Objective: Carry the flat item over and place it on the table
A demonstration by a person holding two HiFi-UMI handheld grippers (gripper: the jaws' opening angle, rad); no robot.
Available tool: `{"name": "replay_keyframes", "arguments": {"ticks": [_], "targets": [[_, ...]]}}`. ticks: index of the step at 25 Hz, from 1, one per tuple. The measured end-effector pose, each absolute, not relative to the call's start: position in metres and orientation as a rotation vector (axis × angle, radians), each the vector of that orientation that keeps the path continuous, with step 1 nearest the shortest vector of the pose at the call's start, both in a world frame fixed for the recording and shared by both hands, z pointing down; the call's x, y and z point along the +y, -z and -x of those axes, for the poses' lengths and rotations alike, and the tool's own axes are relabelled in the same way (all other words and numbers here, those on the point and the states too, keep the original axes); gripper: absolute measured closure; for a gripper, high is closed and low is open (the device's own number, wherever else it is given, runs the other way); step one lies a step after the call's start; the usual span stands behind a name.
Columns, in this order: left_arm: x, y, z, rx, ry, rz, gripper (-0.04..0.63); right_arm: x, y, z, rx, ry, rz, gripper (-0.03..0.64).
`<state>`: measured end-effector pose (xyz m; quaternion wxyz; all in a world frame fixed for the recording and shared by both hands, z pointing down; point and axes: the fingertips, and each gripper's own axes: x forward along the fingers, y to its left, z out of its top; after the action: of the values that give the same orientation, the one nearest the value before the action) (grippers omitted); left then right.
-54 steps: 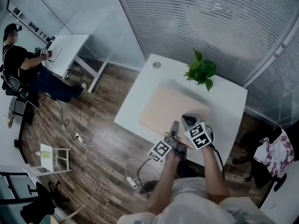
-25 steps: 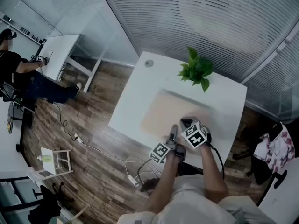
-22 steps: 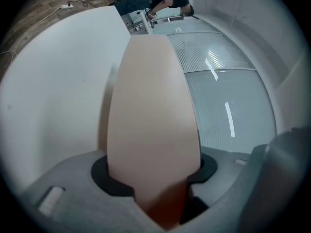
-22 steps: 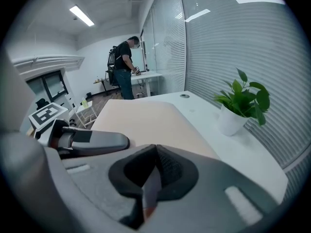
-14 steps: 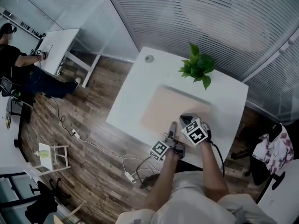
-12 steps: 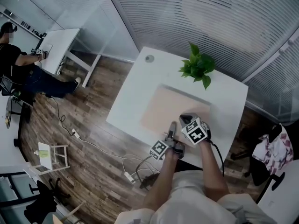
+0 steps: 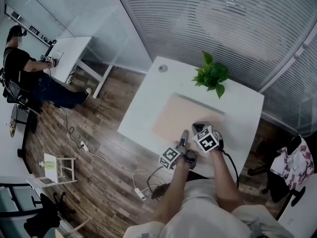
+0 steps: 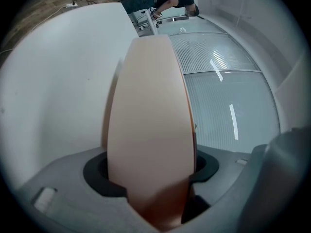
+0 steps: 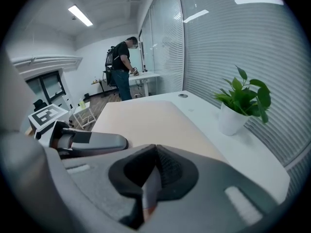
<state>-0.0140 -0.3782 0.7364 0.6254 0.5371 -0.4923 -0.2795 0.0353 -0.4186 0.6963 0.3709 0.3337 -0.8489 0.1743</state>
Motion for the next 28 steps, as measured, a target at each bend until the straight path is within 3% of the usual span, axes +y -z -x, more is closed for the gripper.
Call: {"name": "replay_keyframes", "arguments": {"ticks": [28], "targets": [[-0.357, -0.752, 0.036, -1.167, 0.584, -1.16, 0.268, -0.419, -0.704, -0.03, -2.157, -0.412, -0.948, 0.614]]}}
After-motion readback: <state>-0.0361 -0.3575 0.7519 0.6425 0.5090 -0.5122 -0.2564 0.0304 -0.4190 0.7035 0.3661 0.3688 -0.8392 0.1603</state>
